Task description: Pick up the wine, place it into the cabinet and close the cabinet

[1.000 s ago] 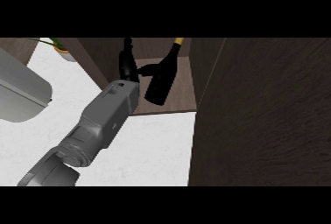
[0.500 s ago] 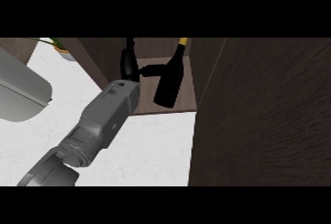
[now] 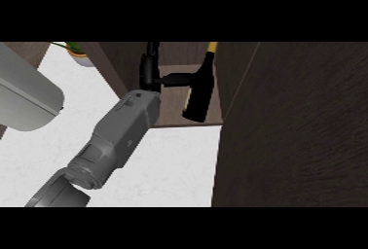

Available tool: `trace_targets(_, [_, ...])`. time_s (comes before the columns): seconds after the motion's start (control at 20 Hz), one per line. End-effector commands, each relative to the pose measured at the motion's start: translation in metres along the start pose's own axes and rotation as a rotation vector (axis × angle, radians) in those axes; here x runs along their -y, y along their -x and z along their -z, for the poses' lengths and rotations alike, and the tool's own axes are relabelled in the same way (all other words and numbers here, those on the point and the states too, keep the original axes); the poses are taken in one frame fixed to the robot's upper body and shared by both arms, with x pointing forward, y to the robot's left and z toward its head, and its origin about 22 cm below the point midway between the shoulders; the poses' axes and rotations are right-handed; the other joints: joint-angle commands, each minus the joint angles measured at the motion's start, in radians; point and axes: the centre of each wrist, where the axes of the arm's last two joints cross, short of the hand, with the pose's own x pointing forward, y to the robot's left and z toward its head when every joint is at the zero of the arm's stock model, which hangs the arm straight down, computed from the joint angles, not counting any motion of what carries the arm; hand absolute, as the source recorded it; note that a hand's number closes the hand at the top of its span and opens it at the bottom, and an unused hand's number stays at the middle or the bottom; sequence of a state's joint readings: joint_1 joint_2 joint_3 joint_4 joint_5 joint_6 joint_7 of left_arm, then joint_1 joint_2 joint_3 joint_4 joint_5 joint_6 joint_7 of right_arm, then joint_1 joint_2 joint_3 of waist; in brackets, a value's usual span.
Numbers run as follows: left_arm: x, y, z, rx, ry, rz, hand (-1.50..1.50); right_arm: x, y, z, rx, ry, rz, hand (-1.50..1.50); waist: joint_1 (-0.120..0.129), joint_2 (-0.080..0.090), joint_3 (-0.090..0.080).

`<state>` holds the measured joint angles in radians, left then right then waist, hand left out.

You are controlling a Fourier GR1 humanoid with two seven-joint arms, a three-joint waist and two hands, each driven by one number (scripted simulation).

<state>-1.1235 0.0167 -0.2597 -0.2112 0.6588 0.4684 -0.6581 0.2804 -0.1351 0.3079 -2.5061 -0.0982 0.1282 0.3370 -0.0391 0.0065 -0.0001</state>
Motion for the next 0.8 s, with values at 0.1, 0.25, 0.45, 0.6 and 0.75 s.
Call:
trace_targets(0.1, [-0.004, -0.005, 0.001, 0.062, 0.034, -0.076, -1.5, -0.006, -0.044, -0.025, 0.06, -0.01, 0.045, -1.5, 0.034, -0.015, 0.0])
trace_targets(0.25, [-0.009, -0.007, 0.001, 0.051, 0.039, -0.11, -1.5, -0.006, -0.045, -0.03, 0.047, -0.01, 0.036, -1.5, 0.031, -0.016, 0.0])
trace_targets(0.45, [0.0, -0.002, -0.017, 0.069, 0.075, -0.136, -1.5, -0.005, -0.041, -0.026, 0.058, 0.007, 0.038, -1.5, 0.046, -0.019, 0.0])
trace_targets(0.6, [0.001, -0.006, -0.024, 0.08, 0.087, -0.153, -1.5, -0.004, -0.046, -0.037, 0.036, 0.014, 0.022, -1.5, 0.042, -0.023, 0.001])
trace_targets(0.75, [0.001, -0.008, -0.04, 0.065, 0.11, -0.194, -1.5, -0.001, -0.041, -0.027, 0.057, 0.005, 0.012, -1.5, 0.06, -0.023, 0.0])
